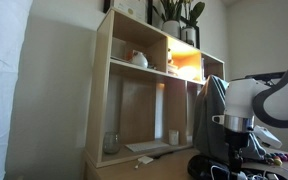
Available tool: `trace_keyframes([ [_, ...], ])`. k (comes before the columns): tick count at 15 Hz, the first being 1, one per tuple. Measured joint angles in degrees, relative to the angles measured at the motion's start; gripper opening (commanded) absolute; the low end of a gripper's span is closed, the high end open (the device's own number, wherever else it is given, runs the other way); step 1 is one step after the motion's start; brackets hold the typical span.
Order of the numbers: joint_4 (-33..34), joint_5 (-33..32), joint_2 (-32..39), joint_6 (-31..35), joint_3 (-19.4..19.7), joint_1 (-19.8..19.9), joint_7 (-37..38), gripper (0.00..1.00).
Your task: Put the charger head in the black bag
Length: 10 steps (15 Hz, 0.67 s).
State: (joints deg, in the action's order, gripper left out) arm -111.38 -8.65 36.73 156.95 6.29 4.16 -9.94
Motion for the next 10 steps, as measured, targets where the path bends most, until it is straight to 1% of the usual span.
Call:
trace_keyframes([
  [1, -0.5, 0.0, -0.2, 0.8, 0.0, 0.0, 0.0, 0.27],
  [2, -0.9, 0.0, -0.3, 1.3, 0.0, 0.1, 0.0, 0.52],
  [10, -0.8, 0.0, -0.2, 1.4, 0.0, 0.1, 0.0, 0.52],
])
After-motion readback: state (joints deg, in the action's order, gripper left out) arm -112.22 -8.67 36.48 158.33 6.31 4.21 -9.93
